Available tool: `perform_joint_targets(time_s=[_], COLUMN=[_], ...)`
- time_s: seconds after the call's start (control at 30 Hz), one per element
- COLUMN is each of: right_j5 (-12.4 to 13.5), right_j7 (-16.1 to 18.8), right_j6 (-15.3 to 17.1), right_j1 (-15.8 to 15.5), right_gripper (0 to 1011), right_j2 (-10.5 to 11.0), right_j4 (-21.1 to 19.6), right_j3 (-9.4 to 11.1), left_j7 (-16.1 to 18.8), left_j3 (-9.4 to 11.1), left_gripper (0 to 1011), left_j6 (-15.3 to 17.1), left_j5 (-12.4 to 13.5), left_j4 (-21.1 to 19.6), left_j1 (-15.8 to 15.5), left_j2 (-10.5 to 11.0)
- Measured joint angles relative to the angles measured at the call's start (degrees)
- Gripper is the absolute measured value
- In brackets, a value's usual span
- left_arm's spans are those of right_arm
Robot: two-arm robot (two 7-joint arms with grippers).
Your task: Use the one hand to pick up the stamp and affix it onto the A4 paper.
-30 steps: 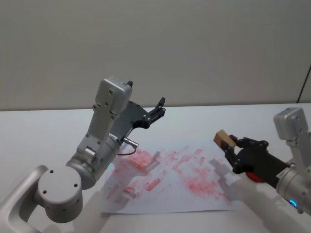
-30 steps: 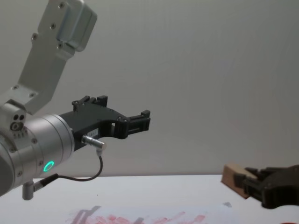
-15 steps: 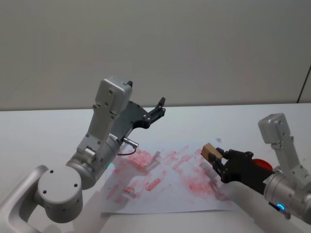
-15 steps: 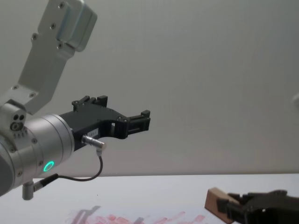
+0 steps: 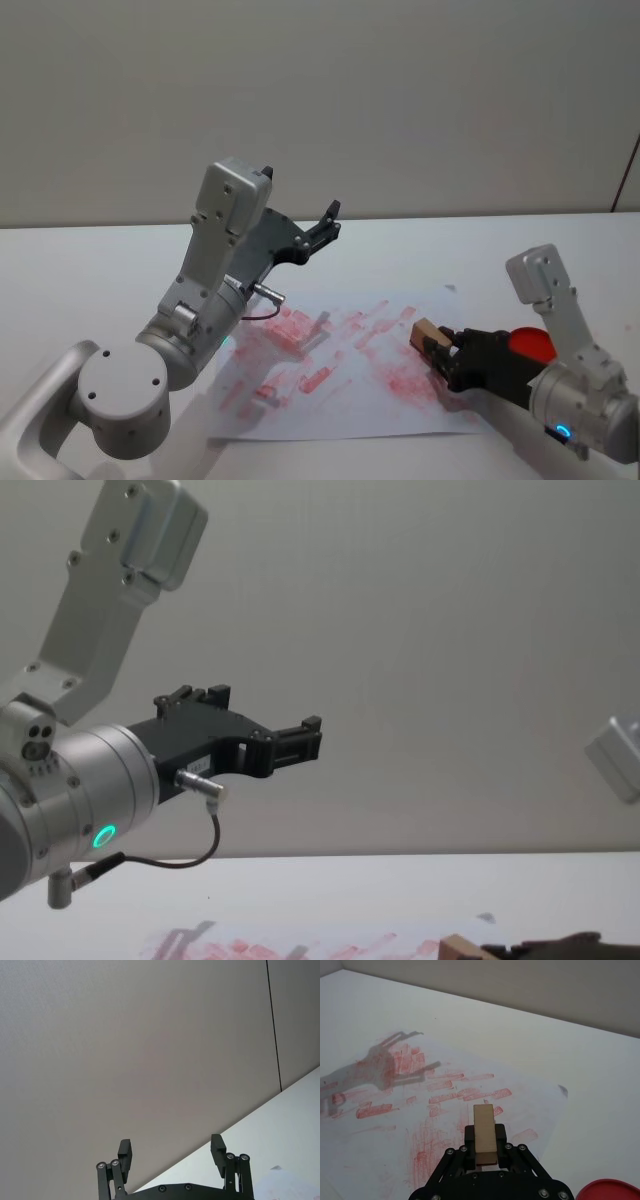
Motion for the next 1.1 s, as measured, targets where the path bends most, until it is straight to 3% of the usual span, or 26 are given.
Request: perform_joint_targets(time_s=[0.6,1.1], right_j5=[-0.8,0.1], right_j7=[-1.7,-6.7], right_j6=[1.4,-4.3], right_j1=[0.4,-1.5], right_gripper=[216,216], right_j2=[-0.9,0.0], right_j4=[0.8,-3.3], right_j3=[-1.0,-0.5], left_j7=[0.0,0.0], left_j3=[0.0,0.0], left_gripper=[1001,1001], left_j6=[0.0,0.0], left_j5=[0.0,0.0], left_j4=[0.0,0.0], left_j1=[0.0,0.0], left_j2=[0.0,0.0])
